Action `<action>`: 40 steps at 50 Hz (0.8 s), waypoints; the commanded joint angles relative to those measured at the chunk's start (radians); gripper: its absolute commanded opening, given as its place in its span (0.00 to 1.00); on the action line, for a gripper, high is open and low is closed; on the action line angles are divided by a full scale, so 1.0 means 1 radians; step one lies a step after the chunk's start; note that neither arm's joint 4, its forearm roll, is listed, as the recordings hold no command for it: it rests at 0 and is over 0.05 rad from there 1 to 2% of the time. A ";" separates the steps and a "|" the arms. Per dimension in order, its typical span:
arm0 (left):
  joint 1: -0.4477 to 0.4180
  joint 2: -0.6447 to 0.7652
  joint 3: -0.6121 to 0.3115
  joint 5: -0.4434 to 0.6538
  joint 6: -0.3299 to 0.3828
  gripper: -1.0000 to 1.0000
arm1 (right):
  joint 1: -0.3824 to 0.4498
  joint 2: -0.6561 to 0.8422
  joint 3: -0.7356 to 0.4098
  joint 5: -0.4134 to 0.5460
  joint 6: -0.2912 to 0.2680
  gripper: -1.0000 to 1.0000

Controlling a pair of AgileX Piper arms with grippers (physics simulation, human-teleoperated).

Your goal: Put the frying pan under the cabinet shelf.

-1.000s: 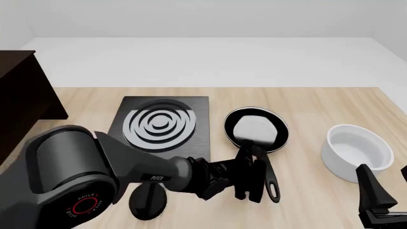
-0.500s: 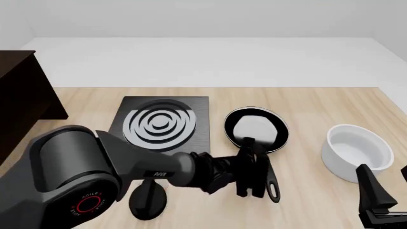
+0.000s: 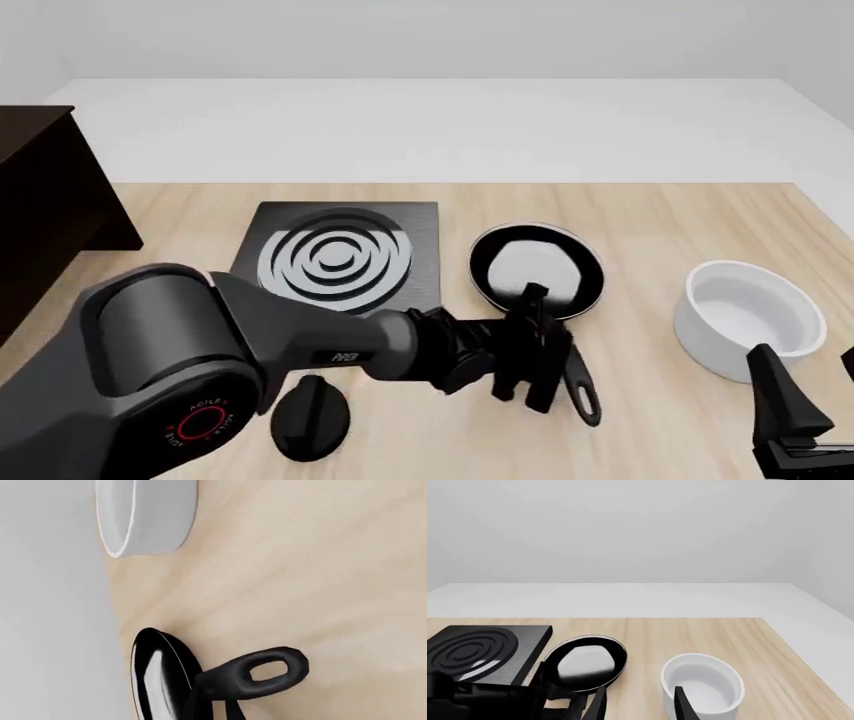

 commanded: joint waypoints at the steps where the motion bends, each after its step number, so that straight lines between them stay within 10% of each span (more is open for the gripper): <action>1: 0.049 0.108 0.048 0.015 0.129 0.00 | 0.000 0.000 0.000 0.000 0.000 1.00; 40: 0.084 -0.251 0.309 -0.207 0.316 0.00 | 0.000 0.000 0.000 0.000 0.000 1.00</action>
